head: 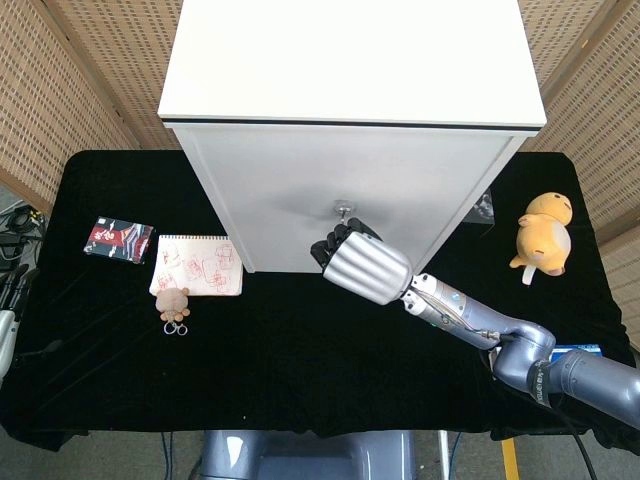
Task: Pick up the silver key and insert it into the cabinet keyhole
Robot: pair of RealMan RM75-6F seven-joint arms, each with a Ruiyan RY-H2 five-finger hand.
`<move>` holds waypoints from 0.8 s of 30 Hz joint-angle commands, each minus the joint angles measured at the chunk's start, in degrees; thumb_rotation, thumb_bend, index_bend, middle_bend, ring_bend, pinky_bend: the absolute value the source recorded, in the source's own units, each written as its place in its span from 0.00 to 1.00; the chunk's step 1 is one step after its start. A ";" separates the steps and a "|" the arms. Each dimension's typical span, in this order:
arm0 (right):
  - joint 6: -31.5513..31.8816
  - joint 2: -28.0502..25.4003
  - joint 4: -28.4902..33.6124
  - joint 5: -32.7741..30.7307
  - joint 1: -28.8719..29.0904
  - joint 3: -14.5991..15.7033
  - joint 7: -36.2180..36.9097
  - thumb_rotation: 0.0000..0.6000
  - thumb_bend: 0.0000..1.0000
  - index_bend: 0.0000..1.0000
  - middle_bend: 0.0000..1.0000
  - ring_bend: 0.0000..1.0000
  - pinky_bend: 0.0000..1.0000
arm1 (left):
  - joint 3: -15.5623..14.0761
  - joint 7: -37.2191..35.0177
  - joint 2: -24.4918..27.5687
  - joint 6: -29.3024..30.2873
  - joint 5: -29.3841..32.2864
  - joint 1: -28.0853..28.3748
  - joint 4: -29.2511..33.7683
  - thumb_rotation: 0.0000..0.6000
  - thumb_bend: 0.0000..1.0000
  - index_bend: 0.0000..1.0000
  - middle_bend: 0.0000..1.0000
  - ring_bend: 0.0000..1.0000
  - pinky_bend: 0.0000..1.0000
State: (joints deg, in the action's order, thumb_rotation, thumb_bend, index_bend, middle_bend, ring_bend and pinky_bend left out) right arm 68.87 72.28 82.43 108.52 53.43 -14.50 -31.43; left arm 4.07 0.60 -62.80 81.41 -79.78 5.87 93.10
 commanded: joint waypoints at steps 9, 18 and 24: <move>-0.86 0.48 -0.41 -4.06 -0.07 -1.25 -2.49 1.00 0.59 0.67 0.86 0.84 1.00 | 0.05 -0.01 -0.17 -0.26 0.37 0.09 -0.27 1.00 0.00 0.00 0.00 0.00 0.00; -0.21 -0.52 -0.03 -4.35 -0.14 -0.94 -2.40 1.00 0.59 0.67 0.86 0.84 1.00 | 0.02 0.25 -0.26 -0.20 0.31 0.12 -0.19 1.00 0.00 0.00 0.00 0.00 0.00; -0.25 -1.00 0.29 -4.77 -0.05 -0.94 -2.55 1.00 0.59 0.67 0.86 0.84 1.00 | 0.03 0.14 -0.20 -0.20 0.30 0.13 -0.17 1.00 0.00 0.00 0.00 0.00 0.00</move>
State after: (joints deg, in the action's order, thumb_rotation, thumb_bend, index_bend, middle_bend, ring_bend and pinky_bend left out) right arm 68.64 71.32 82.70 103.79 53.39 -15.46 -33.97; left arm 4.10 0.74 -63.01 81.20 -79.47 6.01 92.93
